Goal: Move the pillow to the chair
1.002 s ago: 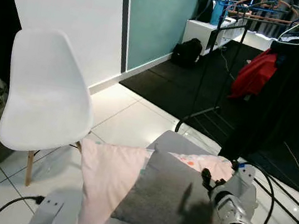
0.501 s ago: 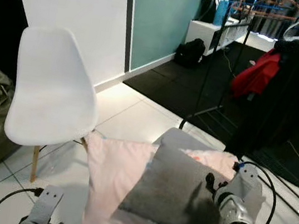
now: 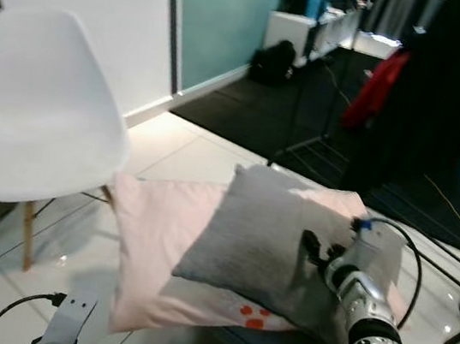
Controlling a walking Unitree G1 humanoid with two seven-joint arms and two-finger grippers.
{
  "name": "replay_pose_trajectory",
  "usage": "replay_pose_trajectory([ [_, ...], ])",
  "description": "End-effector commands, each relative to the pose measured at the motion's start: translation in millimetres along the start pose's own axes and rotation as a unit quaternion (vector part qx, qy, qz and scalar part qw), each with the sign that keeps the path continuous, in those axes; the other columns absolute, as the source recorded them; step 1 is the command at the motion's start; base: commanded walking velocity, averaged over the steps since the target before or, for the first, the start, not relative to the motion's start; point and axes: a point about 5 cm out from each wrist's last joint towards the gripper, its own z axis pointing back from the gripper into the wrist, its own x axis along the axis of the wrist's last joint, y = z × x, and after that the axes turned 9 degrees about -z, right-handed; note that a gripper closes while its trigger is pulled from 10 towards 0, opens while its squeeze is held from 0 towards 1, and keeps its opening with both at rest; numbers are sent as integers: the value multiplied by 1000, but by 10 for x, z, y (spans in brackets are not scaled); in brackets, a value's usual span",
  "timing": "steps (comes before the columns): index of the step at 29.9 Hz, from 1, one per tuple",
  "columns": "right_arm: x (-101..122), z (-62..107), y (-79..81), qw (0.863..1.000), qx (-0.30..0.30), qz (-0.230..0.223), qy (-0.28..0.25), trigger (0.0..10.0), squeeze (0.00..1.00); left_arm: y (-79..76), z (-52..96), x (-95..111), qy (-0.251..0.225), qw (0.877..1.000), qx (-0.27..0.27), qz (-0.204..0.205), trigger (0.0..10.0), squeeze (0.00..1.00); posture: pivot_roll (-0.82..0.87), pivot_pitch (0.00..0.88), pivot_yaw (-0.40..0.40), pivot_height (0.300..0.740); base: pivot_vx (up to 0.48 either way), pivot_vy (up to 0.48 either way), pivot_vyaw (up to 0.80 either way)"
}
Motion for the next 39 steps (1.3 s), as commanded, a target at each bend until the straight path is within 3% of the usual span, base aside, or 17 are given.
replay_pose_trajectory([
  [1,-103,-56,135,996,51,44,50,10000,0,25,4,-28,4,1000,2,2,10000,0,-131,80,-45,549,0,0,0],
  [5,-115,-73,280,976,135,140,99,10000,0,17,4,-29,3,1000,2,2,10000,0,-133,80,-46,529,0,0,0],
  [7,-115,-73,280,976,135,140,99,10000,0,17,4,-29,3,1000,2,2,10000,0,-133,80,-46,529,0,0,0],
  [12,-4,-75,454,957,232,145,95,10000,0,-9,7,-37,3,1000,0,2,10000,0,-135,81,-46,509,0,0,0],
  [19,179,-88,467,964,227,125,52,10000,0,-29,8,-45,4,1000,-2,1,10000,0,-135,79,-46,494,0,0,0],
  [21,328,-103,372,983,162,88,1,10000,0,-35,10,-50,5,1000,-2,0,10000,0,-136,75,-48,484,0,0,0],
  [23,328,-103,372,983,162,88,1,10000,0,-35,10,-50,5,1000,-2,0,10000,0,-136,75,-48,484,0,0,0],
  [25,479,-86,234,994,85,15,-64,10000,0,-33,12,-61,6,1000,-3,-1,10000,0,-132,70,-47,474,0,0,0],
  [26,520,-68,183,994,66,-20,-86,10000,0,-31,12,-65,6,1000,-3,-2,10000,0,-132,70,-47,469,0,0,0],
  [28,520,-68,183,994,66,-20,-86,10000,0,-31,12,-65,6,1000,-3,-2,10000,0,-132,70,-47,469,0,0,0],
  [31,562,-19,95,987,52,-86,-122,10000,0,-30,15,-82,8,1000,-4,-4,10000,0,-132,66,-43,454,0,0,0],
  [35,591,38,-7,982,29,-121,-144,10000,0,-38,18,-95,9,1000,-5,-6,10000,0,-130,63,-43,434,0,0,0],
  [39,596,69,-74,980,4,-129,-150,10000,0,-46,19,-98,10,1000,-5,-6,10000,0,-131,63,-44,424,0,0,0],
])
